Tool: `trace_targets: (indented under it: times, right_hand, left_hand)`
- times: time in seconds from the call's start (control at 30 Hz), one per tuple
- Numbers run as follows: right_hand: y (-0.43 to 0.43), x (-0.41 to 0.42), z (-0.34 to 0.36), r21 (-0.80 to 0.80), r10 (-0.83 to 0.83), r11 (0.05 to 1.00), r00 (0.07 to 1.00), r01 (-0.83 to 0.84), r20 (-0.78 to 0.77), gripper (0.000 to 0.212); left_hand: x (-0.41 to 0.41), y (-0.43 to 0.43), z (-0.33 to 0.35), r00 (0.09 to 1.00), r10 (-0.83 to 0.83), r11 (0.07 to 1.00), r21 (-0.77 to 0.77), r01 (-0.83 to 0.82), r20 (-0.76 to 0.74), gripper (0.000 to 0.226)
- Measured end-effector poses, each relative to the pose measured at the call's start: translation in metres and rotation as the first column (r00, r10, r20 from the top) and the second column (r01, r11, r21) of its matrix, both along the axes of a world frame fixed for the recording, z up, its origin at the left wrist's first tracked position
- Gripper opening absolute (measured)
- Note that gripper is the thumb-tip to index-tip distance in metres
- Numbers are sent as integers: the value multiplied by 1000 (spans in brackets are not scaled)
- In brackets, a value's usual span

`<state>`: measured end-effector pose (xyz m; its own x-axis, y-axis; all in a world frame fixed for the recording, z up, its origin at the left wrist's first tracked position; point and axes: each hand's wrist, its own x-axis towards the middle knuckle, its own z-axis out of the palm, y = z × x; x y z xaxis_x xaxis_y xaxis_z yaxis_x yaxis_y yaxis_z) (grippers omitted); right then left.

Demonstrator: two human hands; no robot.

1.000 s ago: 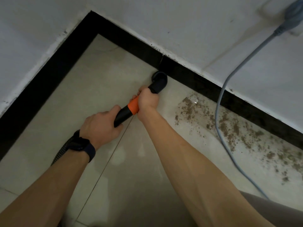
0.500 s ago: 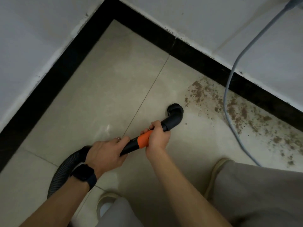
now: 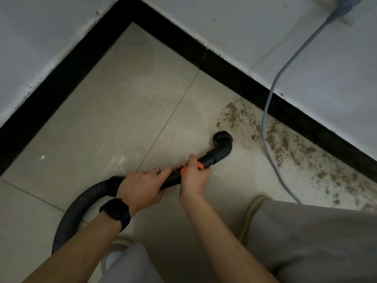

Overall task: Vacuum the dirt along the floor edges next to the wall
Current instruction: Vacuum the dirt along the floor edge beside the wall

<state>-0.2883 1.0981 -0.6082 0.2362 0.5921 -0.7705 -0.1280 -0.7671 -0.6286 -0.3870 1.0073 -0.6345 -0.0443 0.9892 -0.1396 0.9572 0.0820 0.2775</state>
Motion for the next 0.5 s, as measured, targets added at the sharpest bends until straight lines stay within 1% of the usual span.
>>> trace_targets:
  times: [0.13, 0.3, 0.5]
  right_hand:
    - [2, 0, 3, -1, 50, 999, 998, -50, 46, 30]
    - [11, -8, 4, -15, 106, 994, 993, -105, 53, 30]
    - [24, -22, 2, -5, 148, 989, 987, -148, 63, 34]
  left_hand:
    - [0, 2, 1, 1000, -1, 1000, -17, 0, -8, 54]
    - [-4, 7, 2, 999, 42, 999, 7, -42, 6, 60]
    - [-12, 18, 2, 996, 90, 995, 33, -91, 21, 59]
